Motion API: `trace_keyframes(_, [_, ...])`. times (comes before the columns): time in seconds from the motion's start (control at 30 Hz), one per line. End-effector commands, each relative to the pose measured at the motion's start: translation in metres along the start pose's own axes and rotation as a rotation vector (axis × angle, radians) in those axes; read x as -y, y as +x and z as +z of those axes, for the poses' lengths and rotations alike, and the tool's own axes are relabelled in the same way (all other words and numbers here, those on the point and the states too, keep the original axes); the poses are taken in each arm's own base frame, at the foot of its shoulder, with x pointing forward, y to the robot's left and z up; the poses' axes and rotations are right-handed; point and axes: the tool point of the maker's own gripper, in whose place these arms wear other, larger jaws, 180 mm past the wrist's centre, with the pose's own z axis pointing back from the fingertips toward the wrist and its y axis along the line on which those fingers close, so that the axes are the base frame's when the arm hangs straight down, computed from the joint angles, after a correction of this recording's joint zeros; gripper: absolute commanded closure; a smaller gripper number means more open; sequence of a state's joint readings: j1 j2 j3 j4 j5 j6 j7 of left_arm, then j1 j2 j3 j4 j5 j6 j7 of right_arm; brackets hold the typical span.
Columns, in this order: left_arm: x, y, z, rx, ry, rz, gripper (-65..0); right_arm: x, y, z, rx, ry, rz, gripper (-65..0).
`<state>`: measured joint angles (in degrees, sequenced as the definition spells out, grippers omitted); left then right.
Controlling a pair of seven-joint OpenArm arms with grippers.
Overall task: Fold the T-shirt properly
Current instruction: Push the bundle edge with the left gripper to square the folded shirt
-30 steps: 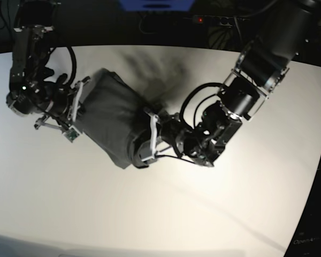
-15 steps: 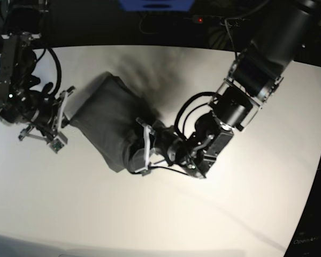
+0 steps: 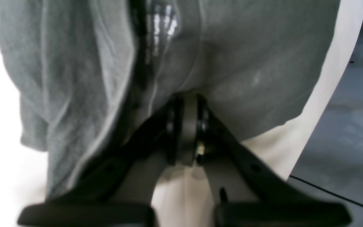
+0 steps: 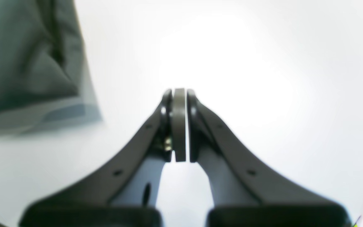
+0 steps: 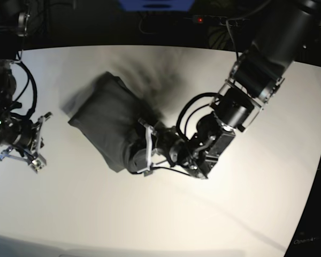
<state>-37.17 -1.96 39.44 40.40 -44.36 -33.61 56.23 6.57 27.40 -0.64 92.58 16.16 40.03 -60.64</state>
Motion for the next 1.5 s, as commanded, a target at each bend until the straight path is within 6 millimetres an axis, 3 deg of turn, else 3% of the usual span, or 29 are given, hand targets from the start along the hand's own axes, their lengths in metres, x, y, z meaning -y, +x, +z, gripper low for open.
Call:
trace_keyframes(0.0, [-0.006,0.012,0.009,0.006,0.03,-0.023,-2.7,0.003,0.014,-0.001,0.057,-0.007,0.001,-0.1])
trace_keyframes(0.13, [-0.006,0.012,0.009,0.006,0.031,-0.022,-2.7,-0.017,0.004,-0.028,0.057,0.049,-0.046,-0.1])
trace_keyframes(0.27, [-0.007,0.011,0.009,0.005,0.032,-0.021,-2.7,-0.031,0.0,-0.041,0.064,0.096,-0.087,-0.1])
trace_keyframes(0.43, [-0.007,0.013,0.01,0.014,0.033,-0.022,-2.7,-0.043,0.001,-0.046,0.075,0.123,-0.104,-0.1])
trace_keyframes(0.7, [-0.009,0.024,0.011,0.078,0.038,-0.021,-2.7,-0.093,-0.019,-0.054,0.044,0.212,-0.139,-0.1])
trace_keyframes(0.87, [-0.014,0.039,0.019,0.154,0.052,-0.025,-2.7,-0.116,-0.038,-0.055,0.009,0.253,-0.154,-0.1])
trace_keyframes(1.2, [-0.002,0.078,0.023,0.318,0.031,-0.046,-2.7,-0.167,-0.024,-0.024,0.048,0.288,-0.125,-0.1])
trace_keyframes(1.47, [0.018,0.095,0.017,0.37,-0.009,-0.061,-2.7,-0.171,-0.018,-0.011,0.07,0.275,-0.104,-0.1])
